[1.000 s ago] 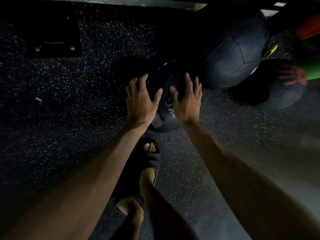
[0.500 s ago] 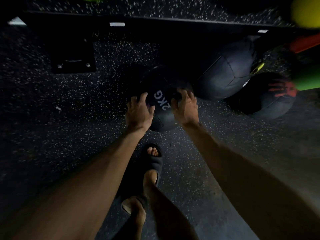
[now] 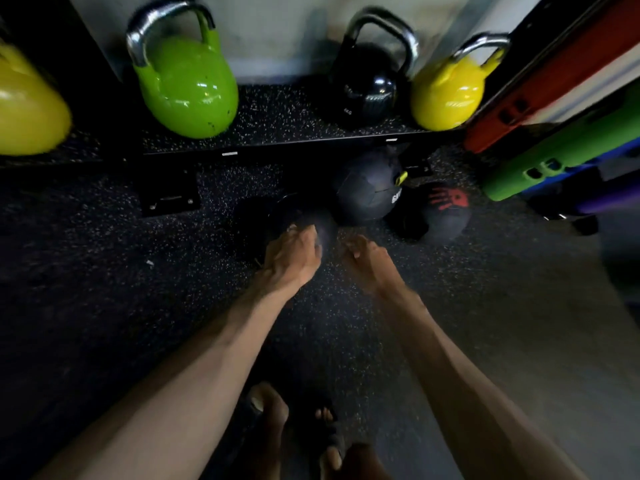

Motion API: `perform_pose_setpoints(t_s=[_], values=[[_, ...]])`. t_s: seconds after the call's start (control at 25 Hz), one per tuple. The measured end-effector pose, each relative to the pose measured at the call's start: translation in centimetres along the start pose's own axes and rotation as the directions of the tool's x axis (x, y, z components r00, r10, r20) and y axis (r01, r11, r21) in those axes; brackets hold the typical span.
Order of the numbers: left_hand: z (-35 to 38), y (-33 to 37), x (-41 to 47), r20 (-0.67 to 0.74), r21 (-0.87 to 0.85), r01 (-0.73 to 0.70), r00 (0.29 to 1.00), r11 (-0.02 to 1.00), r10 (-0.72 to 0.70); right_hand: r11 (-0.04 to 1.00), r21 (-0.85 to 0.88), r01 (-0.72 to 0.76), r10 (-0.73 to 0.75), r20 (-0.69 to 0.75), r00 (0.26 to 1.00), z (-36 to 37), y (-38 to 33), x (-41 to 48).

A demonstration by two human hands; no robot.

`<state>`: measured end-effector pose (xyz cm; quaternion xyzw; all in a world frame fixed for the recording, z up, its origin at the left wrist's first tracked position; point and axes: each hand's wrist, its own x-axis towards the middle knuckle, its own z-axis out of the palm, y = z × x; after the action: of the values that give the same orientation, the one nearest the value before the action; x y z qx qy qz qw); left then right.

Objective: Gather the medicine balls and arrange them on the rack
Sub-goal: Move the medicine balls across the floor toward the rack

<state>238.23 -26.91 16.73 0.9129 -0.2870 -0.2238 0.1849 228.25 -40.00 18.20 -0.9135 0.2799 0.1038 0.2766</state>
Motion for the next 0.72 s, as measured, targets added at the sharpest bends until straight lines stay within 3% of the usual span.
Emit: perform_pose_setpoints(t_s=[0.16,0.4,0.72], values=[[-4.2,3.9,-11.8,0.054,0.068,0.010,0.998,0.998,-0.014,0.998,-0.010,0.058,-0.058,0.022,0.998,-5.7,0.3,-11.5],[-7.2,10.0,-32.2,-0.049,0.019,0.119,0.992,0.993,-0.118,0.991,-0.003,0.132,-0.132,0.033,0.991,-12.2,0.7,-29.9],[-5.0,13.9,-54.4,-0.112,0.031,0.200,0.974,0.979,-0.196,0.972,0.031,0.235,-0.237,0.157,0.959,-12.0,1.3,-49.8]])
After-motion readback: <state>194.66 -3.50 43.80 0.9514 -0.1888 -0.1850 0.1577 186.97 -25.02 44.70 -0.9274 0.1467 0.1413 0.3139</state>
